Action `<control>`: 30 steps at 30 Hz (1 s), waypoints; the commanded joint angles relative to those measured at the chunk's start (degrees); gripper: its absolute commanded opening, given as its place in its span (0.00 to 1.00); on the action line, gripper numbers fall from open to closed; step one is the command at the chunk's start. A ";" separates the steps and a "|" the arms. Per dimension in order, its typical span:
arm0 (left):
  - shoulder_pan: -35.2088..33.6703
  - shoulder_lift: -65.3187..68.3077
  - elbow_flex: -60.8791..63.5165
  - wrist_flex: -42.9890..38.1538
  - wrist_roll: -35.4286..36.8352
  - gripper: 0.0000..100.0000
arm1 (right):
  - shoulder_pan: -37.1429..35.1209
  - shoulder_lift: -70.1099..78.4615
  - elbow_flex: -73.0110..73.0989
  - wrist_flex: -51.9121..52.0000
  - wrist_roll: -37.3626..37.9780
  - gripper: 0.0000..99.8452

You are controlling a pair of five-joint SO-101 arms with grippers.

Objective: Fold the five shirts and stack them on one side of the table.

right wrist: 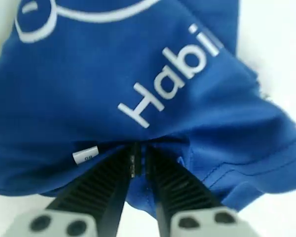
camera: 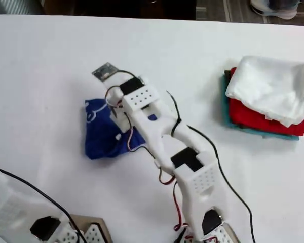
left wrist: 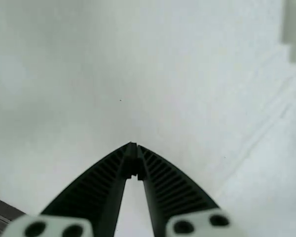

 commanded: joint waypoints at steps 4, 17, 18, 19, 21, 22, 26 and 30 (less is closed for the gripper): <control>0.70 -3.16 -0.13 -0.62 0.09 0.03 | 1.71 -5.58 3.34 1.63 2.90 0.02; 0.97 -3.16 -0.04 -0.53 3.25 0.03 | 1.80 -10.51 2.99 9.98 7.30 0.02; 0.97 -3.16 -0.04 -0.53 3.25 0.03 | 1.63 -10.95 2.55 8.66 7.38 0.02; 0.97 -3.16 -0.04 -0.53 3.25 0.03 | 1.54 -10.95 2.11 6.81 7.38 0.02; 0.97 -3.16 -0.04 -0.53 3.25 0.03 | 0.92 -10.33 2.02 2.42 7.38 0.02; 0.97 -3.16 -0.04 -0.53 3.25 0.03 | 0.57 -9.54 2.02 0.75 7.38 0.02; 0.97 -3.16 -0.04 -0.26 3.16 0.03 | -0.66 -4.44 1.58 -3.47 7.30 0.02; 0.97 -3.16 -0.04 -0.26 3.25 0.03 | -0.92 -1.71 1.58 -5.93 4.40 0.02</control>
